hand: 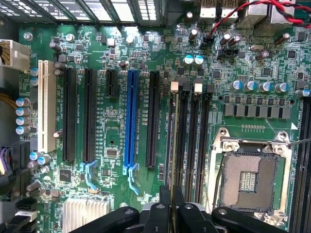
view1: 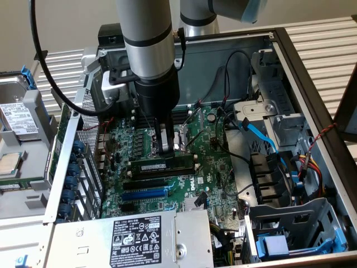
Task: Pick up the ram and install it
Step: 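Insert the ram into the slot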
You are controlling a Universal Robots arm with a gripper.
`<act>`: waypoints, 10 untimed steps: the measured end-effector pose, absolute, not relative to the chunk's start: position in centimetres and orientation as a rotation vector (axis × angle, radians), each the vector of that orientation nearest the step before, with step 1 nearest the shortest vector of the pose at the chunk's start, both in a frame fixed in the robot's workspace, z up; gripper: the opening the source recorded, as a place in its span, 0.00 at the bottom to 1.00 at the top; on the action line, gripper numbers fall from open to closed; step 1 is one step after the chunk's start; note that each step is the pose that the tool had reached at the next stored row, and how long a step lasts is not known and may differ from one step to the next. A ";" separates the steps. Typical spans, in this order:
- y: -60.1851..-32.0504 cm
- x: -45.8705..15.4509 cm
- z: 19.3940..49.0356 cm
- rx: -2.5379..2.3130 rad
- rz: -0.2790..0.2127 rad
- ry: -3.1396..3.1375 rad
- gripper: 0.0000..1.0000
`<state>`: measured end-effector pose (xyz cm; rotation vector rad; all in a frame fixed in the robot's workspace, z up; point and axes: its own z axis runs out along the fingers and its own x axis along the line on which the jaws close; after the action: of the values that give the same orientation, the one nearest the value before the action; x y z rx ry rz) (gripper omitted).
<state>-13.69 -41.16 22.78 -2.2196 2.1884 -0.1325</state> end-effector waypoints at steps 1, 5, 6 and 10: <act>-41.2 -13.7 22.8 -2.220 -0.132 2.188 0.14; -41.2 -13.7 22.7 -2.219 -0.132 2.188 0.14; -41.2 -13.7 22.6 -2.219 -0.132 2.188 0.14; -41.2 -13.7 22.6 -2.220 -0.133 2.188 0.14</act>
<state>-13.71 -41.16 22.61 -2.2197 2.1883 -0.1325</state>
